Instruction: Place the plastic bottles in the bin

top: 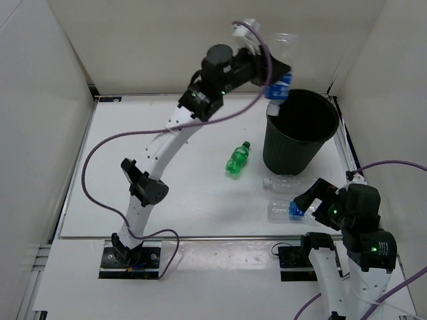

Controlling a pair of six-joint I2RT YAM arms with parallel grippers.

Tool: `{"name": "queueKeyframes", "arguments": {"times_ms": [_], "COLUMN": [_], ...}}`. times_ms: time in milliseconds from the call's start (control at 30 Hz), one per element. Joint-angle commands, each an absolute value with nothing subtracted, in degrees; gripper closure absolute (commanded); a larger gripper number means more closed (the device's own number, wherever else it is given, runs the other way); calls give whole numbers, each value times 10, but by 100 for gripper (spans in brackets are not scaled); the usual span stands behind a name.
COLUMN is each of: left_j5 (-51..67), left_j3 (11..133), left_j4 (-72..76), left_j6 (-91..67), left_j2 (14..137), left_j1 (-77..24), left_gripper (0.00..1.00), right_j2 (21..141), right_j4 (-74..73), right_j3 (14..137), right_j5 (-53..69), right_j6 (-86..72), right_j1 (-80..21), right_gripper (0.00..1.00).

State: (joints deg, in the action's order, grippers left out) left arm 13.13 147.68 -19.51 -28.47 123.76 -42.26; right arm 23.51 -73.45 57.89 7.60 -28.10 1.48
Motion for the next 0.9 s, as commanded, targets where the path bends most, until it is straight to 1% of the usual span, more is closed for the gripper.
{"name": "queueKeyframes", "arguments": {"times_ms": [0, 33, 167, 333, 500, 667, 733, 833, 867], "left_j5": [126, 120, 62, 18, 5, 12, 24, 19, 19], "left_j3": [1469, 1469, 1481, 1476, 1476, 1463, 1450, 1438, 1426], "left_j4": [-186, -175, -136, -112, -61, -61, -61, -55, -55], "left_j6": [-256, -247, -232, -212, -207, -221, -215, -170, -157], "left_j2": [1265, 1273, 1313, 1338, 1355, 1355, 1355, 1338, 1314], "left_j1": [-481, -501, -531, -536, -536, -536, -541, -553, -553], "left_gripper": [41, 40, 37, 36, 35, 34, 25, 0, 0], "right_j2": [227, 227, 227, 237, 243, 249, 249, 254, 254], "right_j4": [-718, -718, -718, -718, -730, -737, -737, -737, -737], "right_j3": [570, 570, 575, 593, 613, 632, 632, 632, 632], "right_j5": [77, 77, 83, 89, 79, 61, 55, 55, 55], "right_j6": [-286, -286, -275, -270, -265, -259, -259, -259, -265], "right_j1": [12, 12, 12, 12, 6, 0, 0, 0, 0], "right_gripper": [1, 1, 1, 1, 1, 1, 1, 1, 1]}}
